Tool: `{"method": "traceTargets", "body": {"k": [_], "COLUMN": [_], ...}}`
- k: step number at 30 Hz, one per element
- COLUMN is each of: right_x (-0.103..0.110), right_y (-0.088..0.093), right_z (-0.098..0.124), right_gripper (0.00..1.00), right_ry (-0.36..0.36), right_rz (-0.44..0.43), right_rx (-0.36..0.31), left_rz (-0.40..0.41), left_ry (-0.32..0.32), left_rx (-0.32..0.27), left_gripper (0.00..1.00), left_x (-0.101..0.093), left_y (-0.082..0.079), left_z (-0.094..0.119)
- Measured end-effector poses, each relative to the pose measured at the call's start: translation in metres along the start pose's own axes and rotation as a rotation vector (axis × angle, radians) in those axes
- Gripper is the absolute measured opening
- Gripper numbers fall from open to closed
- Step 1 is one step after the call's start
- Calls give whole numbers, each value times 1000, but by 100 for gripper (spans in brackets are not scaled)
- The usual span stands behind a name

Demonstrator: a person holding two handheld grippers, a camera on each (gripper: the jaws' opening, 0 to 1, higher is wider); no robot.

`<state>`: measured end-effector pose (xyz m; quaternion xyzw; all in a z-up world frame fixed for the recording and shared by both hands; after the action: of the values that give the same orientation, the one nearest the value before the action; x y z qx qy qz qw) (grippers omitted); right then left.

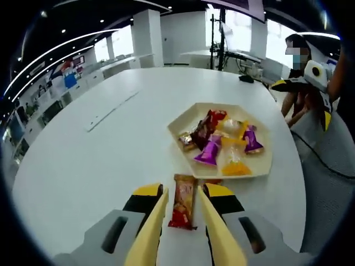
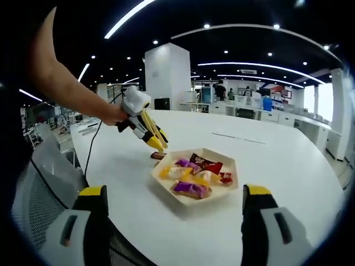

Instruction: Place the target food into the container with the food tongs after gripping and lifting it, then release it inside without dropping or visibly crushing the food.

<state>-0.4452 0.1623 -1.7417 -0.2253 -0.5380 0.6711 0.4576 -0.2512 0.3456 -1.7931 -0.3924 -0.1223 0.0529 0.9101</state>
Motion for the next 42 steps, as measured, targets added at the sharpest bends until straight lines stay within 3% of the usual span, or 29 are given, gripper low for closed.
{"method": "traceTargets", "body": {"k": [8,9,10,12,13,17,27,31,32,36,42], "right_x": [-1,0,-1,-1,-1,-1,-1,-1,-1,-1,0], "right_y": [2,2,2,2,2,3,4,4,4,5,5], "right_z": [-1,-1,-1,-1,-1,-1,-1,-1,-1,-2,-2], "right_gripper": [100,99,100,99,99,99,100,100,99,100,99], "right_ry": [-1,-1,-1,1,2,-1,4,2,2,1,-3], "right_rz": [-9,-9,-11,-13,-13,-11,-14,-11,-10,-11,-9], "right_rx": [6,8,9,10,11,14,20,22,23,26,30], "left_rz": [-7,-1,-37,18,13,21,48,111,160,126,165], "left_ry": [25,17,29,-19,-5,-7,-14,-28,-17,-43,-53], "left_rx": [24,46,118,2,43,63,73,79,87,69,25], "left_gripper": [25,23,22,20,19,18,17,18,17,18,19], "left_x": [-5,-5,-7,1,-1,-3,-1,2,0,7,18], "left_y": [14,18,29,14,21,16,19,18,18,13,-3], "left_z": [-13,-14,-9,-14,-10,-13,-14,-10,-8,-2,14]}}
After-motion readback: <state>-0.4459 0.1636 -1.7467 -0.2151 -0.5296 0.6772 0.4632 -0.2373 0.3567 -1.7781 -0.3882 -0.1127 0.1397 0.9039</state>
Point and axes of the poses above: the point that each gripper's makers call its tool centre point, and the gripper's own axes: z roughly backward along the fingers, x roughly to its left, y roughly out of its underside, the point moved 2 cm from there along z, roughly backward along the fingers, and after that the axes turned 12 degrees about -z, right-handed, at the moved point
